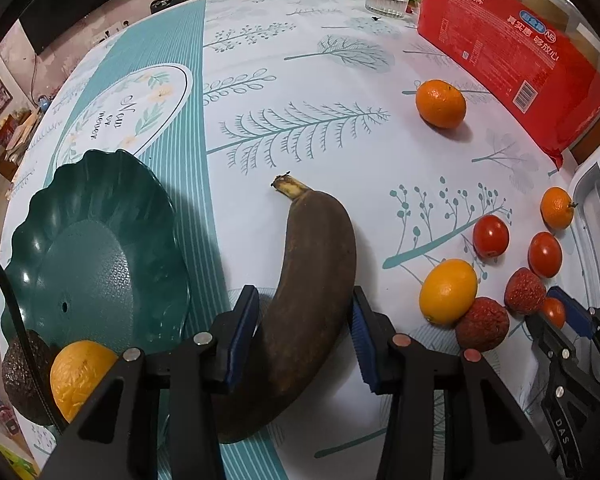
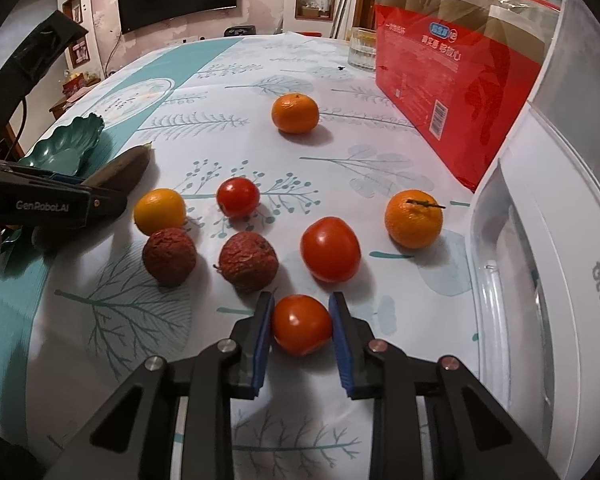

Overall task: Organize fruits
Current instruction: 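Grasp the brown banana with the left tool while the right tool grasps a red tomato, then carry the banana onto the plate while the right tool drops the tomato there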

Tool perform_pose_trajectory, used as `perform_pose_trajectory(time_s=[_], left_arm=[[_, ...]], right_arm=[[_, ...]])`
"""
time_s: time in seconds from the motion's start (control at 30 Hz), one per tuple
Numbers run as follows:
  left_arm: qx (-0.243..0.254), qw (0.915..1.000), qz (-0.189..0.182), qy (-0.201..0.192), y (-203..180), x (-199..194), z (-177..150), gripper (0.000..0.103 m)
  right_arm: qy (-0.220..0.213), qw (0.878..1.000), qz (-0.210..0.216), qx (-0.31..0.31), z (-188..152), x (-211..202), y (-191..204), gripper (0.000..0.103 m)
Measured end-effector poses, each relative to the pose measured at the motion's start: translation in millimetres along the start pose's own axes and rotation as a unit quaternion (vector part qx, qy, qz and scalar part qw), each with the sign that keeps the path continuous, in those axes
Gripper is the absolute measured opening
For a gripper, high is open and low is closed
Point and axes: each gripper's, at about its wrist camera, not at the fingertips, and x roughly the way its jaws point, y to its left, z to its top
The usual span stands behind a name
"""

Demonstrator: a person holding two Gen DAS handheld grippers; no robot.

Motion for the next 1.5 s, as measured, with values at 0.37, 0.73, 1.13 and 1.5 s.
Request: perform_pose_trajectory(time_s=[0.37,0.73,1.13,1.5], left_arm=[[-0.032,0.9993,-0.014,-0.011,7,-17,-12,0.033],[-0.045,0.9969,-0.056,-0.033,10,-51,-42,0.032],[-0.059,0.9929,-0.072,-0.074,36,-109,-76,0.032],[-0.092,0.9897,-0.05,-0.098,115,-153,-92,0.032]], right_arm=[[0.028,0.999,0.03,0.016,-9,-8,8,0.027],[0.043,0.997,0.055,0.019,-20,-28,27,0.027],[0.026,0.998,0.06,-0.014,-23,-59,62,0.027],[0.018,0.998,0.065,-0.019,-13,-72,107,0.027]])
